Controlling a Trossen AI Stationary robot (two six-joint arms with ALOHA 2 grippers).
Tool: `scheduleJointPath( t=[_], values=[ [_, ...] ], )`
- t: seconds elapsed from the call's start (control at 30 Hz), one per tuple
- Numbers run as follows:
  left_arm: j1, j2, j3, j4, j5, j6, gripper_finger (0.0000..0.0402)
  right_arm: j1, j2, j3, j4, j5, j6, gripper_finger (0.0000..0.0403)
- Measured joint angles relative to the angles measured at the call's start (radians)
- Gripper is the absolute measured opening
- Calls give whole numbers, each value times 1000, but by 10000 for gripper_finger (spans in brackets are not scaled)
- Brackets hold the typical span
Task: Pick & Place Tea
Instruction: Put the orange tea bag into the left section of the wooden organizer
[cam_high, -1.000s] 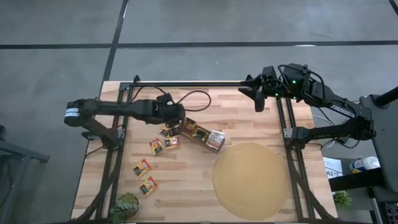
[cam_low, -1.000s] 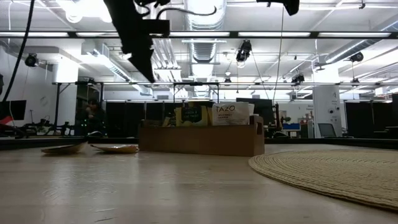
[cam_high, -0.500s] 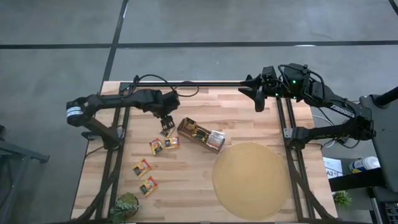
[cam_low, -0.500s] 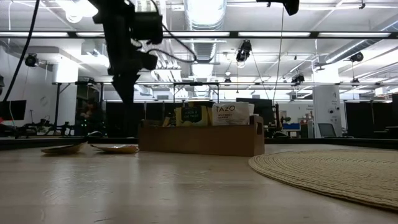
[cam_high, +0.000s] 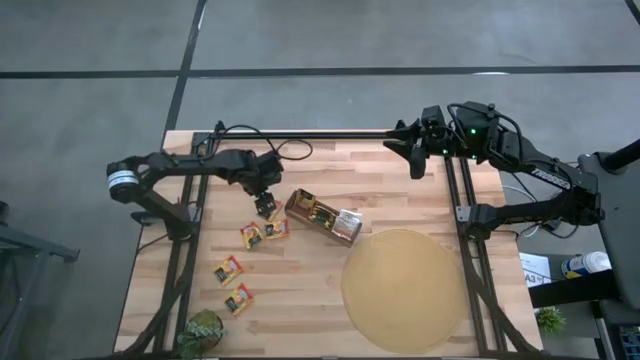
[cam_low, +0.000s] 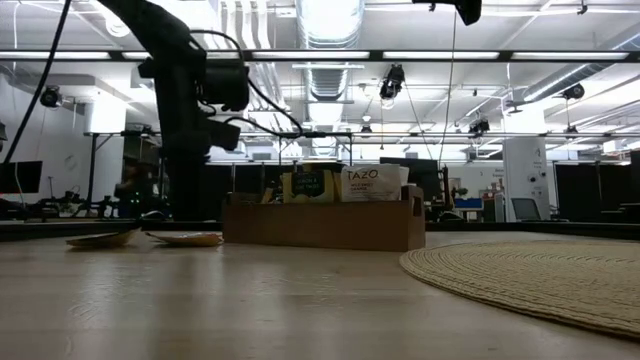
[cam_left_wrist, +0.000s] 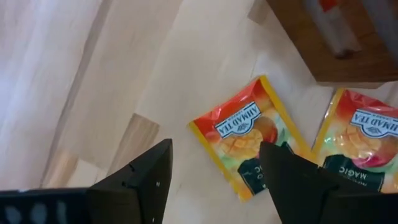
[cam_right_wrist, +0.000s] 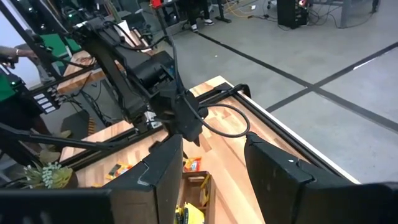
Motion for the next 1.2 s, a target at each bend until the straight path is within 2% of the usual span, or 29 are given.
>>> scheduleJointPath(
  t=[0.37, 0.87, 0.97, 1.13, 1.2],
  values=[
    [2, 0, -98, 176, 3, 36, 234, 0, 0, 0, 1, 3, 12, 169],
    [6, 150, -84, 184, 15, 63, 231, 0, 0, 0, 1, 3, 32, 169],
    [6, 162, -79, 191, 15, 68, 192, 0, 0, 0, 1, 3, 32, 169],
    [9, 177, -79, 199, 58, 61, 31, 0, 0, 0, 1, 3, 28, 169],
    [9, 177, -80, 198, 65, 47, 18, 0, 0, 0, 1, 3, 24, 169]
  ],
)
